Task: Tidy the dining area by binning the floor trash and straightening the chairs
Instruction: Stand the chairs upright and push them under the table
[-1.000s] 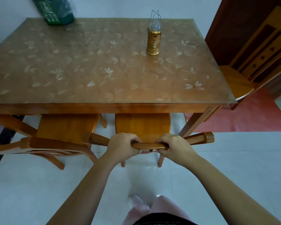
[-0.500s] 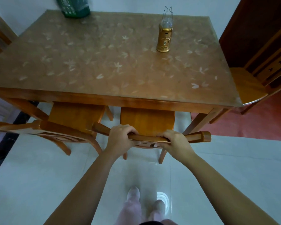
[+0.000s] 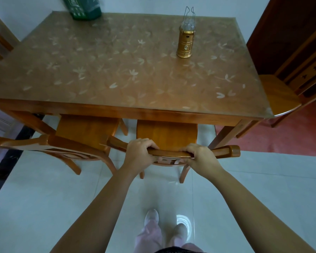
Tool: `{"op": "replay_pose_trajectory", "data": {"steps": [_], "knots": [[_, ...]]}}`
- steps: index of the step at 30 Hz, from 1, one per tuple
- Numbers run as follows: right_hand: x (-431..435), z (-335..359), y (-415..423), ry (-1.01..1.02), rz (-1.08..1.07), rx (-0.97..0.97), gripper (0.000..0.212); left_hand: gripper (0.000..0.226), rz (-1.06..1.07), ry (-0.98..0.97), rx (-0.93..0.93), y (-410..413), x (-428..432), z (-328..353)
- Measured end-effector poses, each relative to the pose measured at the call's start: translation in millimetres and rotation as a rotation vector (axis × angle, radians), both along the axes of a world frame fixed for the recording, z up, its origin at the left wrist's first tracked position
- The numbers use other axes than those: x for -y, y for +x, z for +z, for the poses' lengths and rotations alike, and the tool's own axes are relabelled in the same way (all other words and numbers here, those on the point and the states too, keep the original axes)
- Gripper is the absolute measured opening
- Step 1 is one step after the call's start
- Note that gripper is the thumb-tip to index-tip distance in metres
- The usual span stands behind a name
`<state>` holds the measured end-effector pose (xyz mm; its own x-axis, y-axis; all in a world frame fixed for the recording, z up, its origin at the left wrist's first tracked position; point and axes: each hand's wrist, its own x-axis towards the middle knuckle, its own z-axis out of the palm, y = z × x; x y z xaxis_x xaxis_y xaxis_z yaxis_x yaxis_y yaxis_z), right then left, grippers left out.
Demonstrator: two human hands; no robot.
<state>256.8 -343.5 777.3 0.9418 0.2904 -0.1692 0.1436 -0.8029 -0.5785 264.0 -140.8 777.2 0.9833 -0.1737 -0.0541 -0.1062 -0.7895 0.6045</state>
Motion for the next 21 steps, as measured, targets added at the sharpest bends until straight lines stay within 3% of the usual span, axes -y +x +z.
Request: {"op": "replay_pose_trajectory", "data": {"steps": [8,14,21], "knots": [[-11.3,-0.2,-13.2,-0.082,-0.056,0.1,0.029,0.031,-0.08,0.095,-0.054,-7.3,6.8,9.2],[-19.0,10.4,-18.3,-0.162,-0.139,0.215,0.035,0.024,0.013,0.09,0.197,-19.4,11.5,14.6],[-27.6,33.2,-21.3,-0.228,-0.329,0.446,0.041,0.029,-0.061,0.152,0.431,-9.8,17.2,31.1]]}}
